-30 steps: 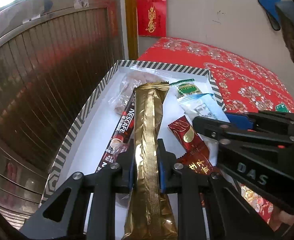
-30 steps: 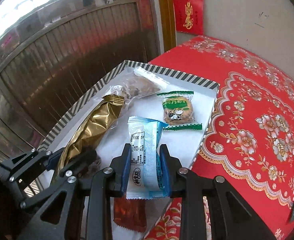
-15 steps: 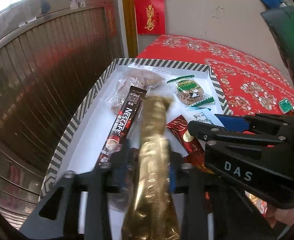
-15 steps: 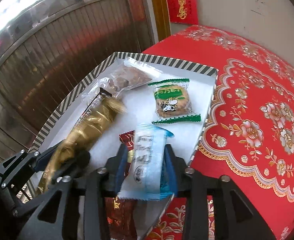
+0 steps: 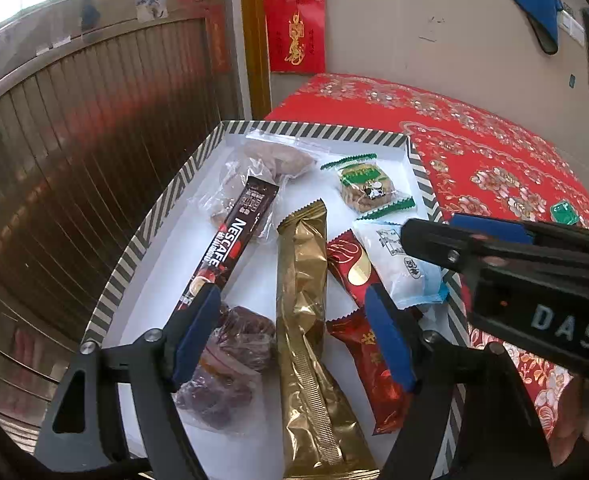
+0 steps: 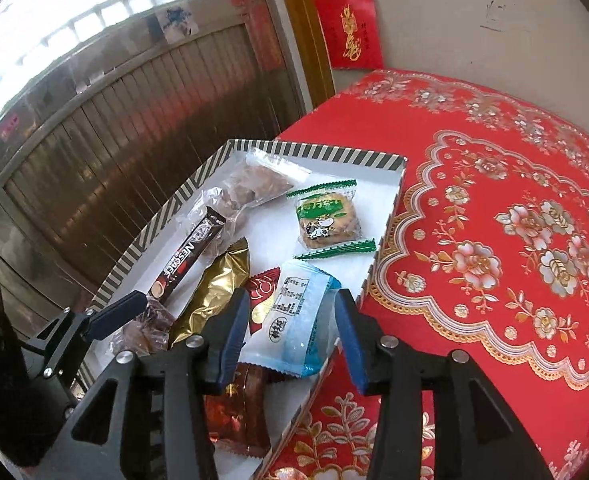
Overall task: Organize snacks
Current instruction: 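Open both tools to drop the gold foil bar and white-blue candy in the box, then move both tools back to the table toward the green tin and brown wrapper, then grasp the green square tin with the left tool while the right tool grasps the green cracker packet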
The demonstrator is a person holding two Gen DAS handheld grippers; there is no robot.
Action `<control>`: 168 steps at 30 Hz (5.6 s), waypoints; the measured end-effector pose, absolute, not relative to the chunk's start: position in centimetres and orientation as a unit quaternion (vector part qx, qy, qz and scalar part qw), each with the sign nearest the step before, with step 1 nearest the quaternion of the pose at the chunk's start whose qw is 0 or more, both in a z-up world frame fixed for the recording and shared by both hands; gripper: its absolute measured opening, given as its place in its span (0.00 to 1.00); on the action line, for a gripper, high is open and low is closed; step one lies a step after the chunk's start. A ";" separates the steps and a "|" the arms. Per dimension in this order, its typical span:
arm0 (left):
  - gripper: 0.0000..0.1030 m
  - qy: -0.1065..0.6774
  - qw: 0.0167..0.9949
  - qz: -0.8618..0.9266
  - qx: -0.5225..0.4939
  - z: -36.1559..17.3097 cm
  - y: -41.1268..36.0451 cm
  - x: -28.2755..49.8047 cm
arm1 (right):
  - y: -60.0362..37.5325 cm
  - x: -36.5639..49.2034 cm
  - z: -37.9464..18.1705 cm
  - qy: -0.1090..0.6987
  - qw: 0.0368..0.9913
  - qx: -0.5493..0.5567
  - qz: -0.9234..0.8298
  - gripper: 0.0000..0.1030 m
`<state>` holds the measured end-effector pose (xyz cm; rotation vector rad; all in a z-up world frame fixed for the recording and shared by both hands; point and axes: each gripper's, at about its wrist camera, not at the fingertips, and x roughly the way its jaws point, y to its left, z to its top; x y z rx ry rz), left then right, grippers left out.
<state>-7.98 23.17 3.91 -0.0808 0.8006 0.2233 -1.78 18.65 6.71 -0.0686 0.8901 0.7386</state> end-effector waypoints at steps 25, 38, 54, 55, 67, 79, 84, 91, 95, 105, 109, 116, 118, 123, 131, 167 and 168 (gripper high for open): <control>0.85 0.372 0.927 0.041 0.009 6.2 14.7 -7.0 | 7.5 -2.0 7.2 0.414 0.867 -0.005 0.279 0.56; 0.85 0.387 0.921 -0.035 0.035 6.2 6.2 -4.7 | -5.5 -0.9 7.2 0.424 0.888 0.023 0.175 0.57; 0.85 0.432 0.888 -0.128 0.093 4.1 -3.3 1.6 | -14.4 -0.5 5.2 0.452 0.882 0.070 0.112 0.58; 0.85 0.434 0.886 -0.134 0.094 4.0 -3.5 2.1 | -14.7 -0.4 5.1 0.454 0.881 0.075 0.112 0.58; 0.85 0.440 0.855 -0.223 0.163 2.7 -8.0 9.0 | -15.5 -0.1 4.8 0.455 0.879 0.087 0.114 0.58; 0.85 0.432 0.843 -0.263 0.182 1.4 -10.2 11.6 | -15.7 0.1 3.9 0.466 0.873 0.095 0.106 0.58; 0.85 0.434 0.839 -0.274 0.183 1.0 -10.8 12.4 | -15.7 0.2 3.8 0.470 0.872 0.095 0.103 0.59; 0.85 0.433 0.839 -0.279 0.175 0.7 -11.1 12.9 | -15.5 0.7 3.3 0.479 0.866 0.098 0.103 0.59; 0.84 0.440 0.839 -0.276 0.163 0.6 -11.0 13.0 | -15.5 0.9 3.1 0.480 0.866 0.099 0.100 0.59; 0.62 0.443 0.841 -0.262 0.164 1.0 -10.7 11.4 | -15.3 0.7 3.3 0.478 0.866 0.102 0.109 0.59; 0.62 0.454 0.844 -0.246 0.145 1.0 -9.5 10.9 | -14.8 0.7 3.2 0.483 0.862 0.098 0.116 0.59; 0.62 0.465 0.853 -0.200 0.130 1.1 -7.1 8.3 | -13.2 2.8 2.8 0.501 0.856 0.058 0.117 0.61; 0.62 0.465 0.855 -0.193 0.123 1.1 -6.1 7.5 | -12.8 4.6 2.8 0.502 0.857 0.047 0.108 0.61; 0.62 0.465 0.863 -0.169 0.098 1.0 -3.2 5.5 | -12.7 5.1 3.5 0.485 0.868 0.054 0.088 0.61; 0.62 0.453 0.876 -0.145 0.082 0.9 -1.1 3.7 | -10.5 3.6 2.8 0.495 0.864 0.070 0.057 0.64; 0.62 0.395 0.912 -0.092 0.058 3.5 1.4 -3.1 | -8.0 -4.2 6.1 0.403 0.911 0.001 0.089 0.43; 0.62 0.393 0.913 -0.091 0.057 3.6 1.5 -3.4 | -8.0 -4.3 6.1 0.403 0.911 0.003 0.091 0.43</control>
